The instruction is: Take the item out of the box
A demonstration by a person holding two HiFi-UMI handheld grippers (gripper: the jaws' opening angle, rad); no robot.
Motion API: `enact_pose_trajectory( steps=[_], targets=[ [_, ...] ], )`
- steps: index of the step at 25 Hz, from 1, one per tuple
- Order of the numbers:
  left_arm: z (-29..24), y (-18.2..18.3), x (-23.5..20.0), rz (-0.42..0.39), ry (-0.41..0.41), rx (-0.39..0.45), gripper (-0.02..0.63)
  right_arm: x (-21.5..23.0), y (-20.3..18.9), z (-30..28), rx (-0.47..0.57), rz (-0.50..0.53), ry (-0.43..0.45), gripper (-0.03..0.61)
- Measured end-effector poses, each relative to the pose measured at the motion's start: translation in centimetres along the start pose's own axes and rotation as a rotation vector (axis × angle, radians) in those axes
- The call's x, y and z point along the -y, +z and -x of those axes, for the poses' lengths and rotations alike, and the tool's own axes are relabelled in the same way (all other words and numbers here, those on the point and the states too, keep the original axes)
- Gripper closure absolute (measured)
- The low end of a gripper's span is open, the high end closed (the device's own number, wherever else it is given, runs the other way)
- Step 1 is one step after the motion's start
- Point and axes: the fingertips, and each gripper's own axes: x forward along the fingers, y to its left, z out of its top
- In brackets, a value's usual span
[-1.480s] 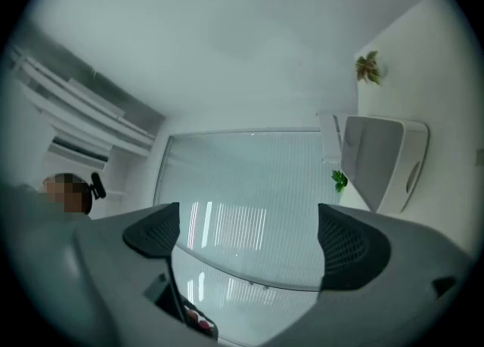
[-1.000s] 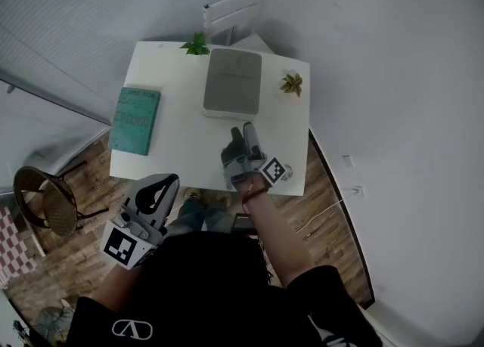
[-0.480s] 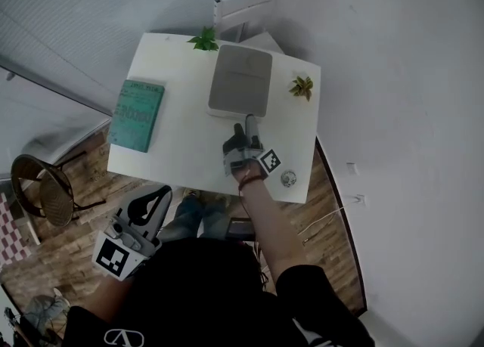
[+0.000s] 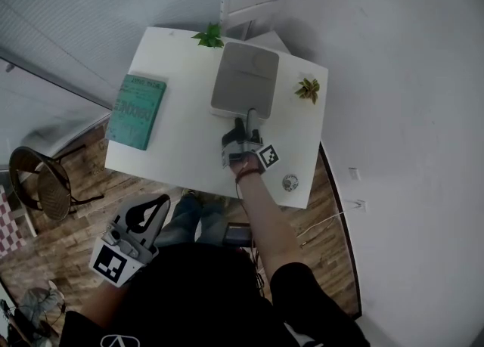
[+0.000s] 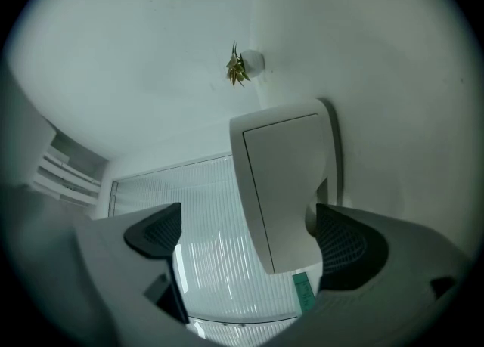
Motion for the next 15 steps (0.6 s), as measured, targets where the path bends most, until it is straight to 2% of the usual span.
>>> enact_pose_trajectory(
  steps=[15],
  targets=[
    [0.2, -1.1, 0.3, 0.011, 0.001, -0.026, 0.609, -0.1, 0.3, -0.8, -0.002, -0.001, 0.044, 0.055]
  ],
)
